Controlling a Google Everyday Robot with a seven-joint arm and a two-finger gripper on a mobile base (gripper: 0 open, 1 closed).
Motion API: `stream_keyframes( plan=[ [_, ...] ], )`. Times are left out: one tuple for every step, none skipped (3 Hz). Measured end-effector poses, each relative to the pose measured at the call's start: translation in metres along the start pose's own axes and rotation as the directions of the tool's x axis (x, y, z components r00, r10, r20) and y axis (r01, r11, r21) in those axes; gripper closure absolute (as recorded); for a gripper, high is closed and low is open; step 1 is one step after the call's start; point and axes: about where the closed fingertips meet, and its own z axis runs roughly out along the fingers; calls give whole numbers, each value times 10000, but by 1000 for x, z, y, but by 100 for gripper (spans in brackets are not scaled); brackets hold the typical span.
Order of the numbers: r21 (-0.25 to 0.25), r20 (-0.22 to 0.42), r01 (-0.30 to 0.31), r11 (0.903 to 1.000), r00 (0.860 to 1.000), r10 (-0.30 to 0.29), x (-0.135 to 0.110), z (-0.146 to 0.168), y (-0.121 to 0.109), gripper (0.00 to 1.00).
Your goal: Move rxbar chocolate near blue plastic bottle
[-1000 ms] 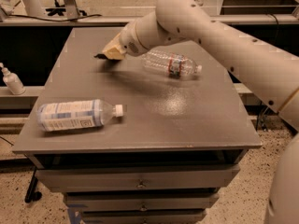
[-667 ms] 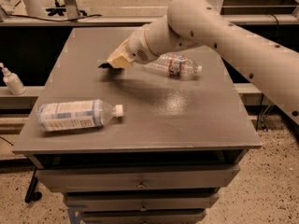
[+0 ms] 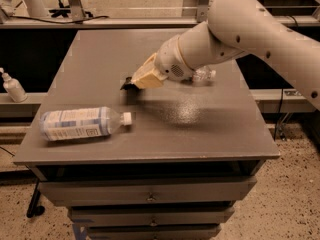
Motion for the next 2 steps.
stream_keyframes(
  plan=[
    [-305,-325,35,9995,9995,-45,13,-21,19,100],
    [-648,-496,50,9979,9987,-82,23,-35,35,91]
  ],
)
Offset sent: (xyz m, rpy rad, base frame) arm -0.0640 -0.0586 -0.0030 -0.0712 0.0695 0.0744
